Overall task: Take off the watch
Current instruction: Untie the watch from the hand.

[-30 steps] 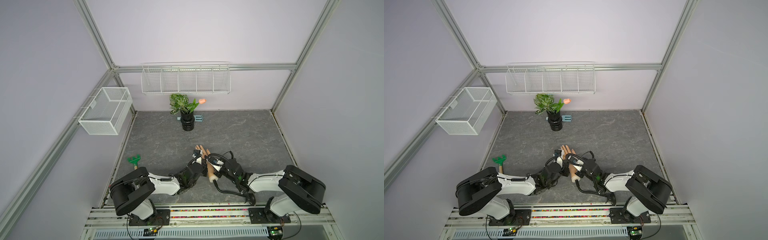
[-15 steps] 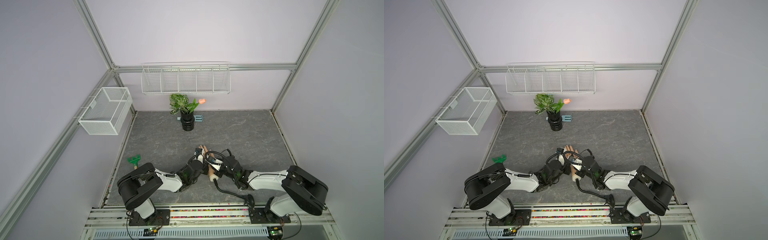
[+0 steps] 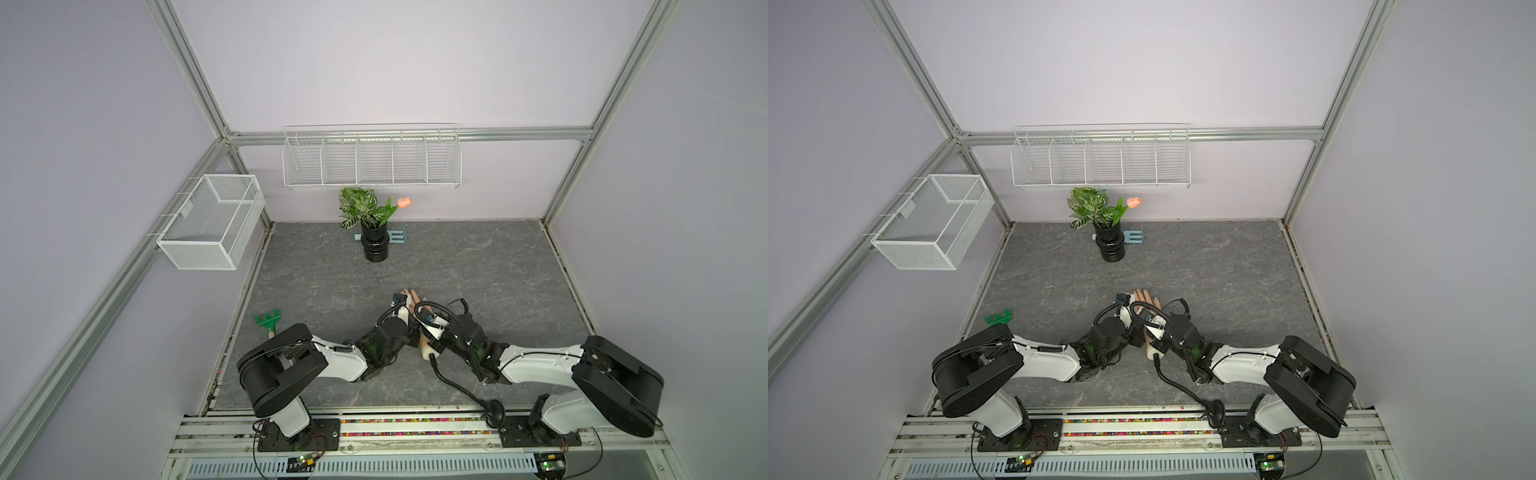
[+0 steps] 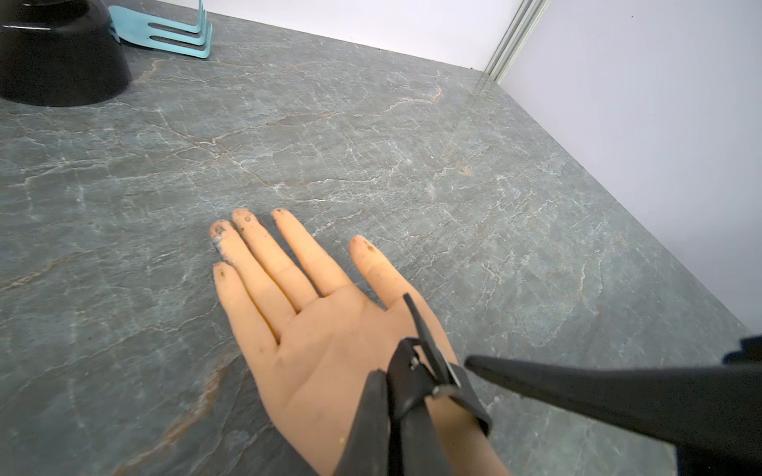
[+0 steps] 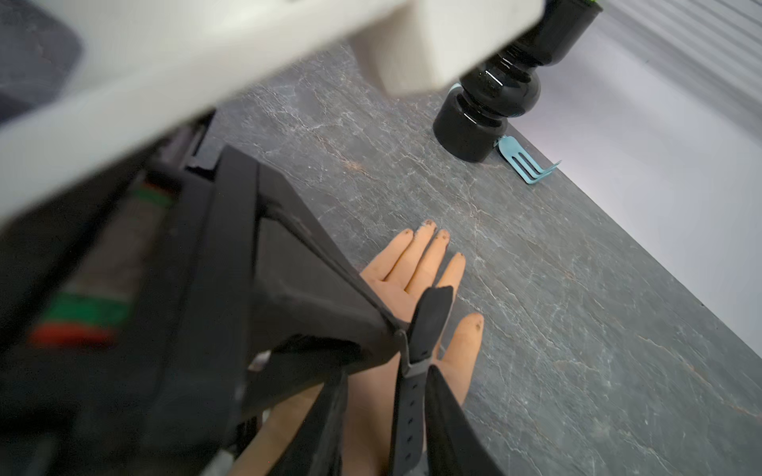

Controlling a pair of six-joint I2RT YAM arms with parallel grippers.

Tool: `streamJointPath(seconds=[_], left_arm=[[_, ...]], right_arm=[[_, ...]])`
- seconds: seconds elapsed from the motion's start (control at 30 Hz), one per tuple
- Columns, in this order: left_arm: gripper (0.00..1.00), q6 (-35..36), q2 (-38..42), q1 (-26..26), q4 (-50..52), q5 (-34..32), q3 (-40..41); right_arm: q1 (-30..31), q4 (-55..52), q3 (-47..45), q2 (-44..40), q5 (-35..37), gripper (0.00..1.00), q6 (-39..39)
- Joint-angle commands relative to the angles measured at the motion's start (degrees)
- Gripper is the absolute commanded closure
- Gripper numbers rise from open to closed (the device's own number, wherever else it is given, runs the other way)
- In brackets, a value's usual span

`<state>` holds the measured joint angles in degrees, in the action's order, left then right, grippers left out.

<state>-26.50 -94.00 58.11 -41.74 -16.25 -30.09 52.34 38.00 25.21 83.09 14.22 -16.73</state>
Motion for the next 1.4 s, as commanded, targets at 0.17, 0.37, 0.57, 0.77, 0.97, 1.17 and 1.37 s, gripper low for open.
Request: streamJointPath(seconds=[0.17, 0.37, 0.57, 0.77, 0.97, 1.17, 1.37], left_arm=[[1.00, -2.33, 1.00, 0.27, -8.09, 0.79, -2.87], [1.00, -2.96, 0.53, 0.29, -11.92, 1.61, -1.30], [1.00, -2.17, 1.52, 0.25, -15.12, -0.06, 1.11], [1.00, -6.13, 2.13, 0.11, -6.09, -9.70, -1.82], [1.00, -9.75, 4.56, -2.89, -0.08, -12.98, -3.30], [1.00, -10.74, 6.08, -4.13, 1.38, -13.63, -3.14], [1.00, -14.30, 6.58, -5.87, -0.82, -12.78, -0.68]], right_arm=[[0.50, 1.20, -0.45, 5.28, 4.33, 0.72, 0.96], [0.49, -0.25, 1.31, 7.09, 2.99, 0.91, 0.92], [0.31, -0.54, 0.67, 6.53, 3.59, 0.93, 0.84], [0.84, -1.11, -0.89, 5.18, -0.98, 0.93, 0.58], [1.45, -4.41, -2.49, 2.22, -3.61, 0.93, -2.21], [1.45, -7.38, -3.98, -2.05, -5.84, 0.93, -4.14], [1.45, -10.10, -4.02, -2.25, -8.00, 0.93, -4.49]])
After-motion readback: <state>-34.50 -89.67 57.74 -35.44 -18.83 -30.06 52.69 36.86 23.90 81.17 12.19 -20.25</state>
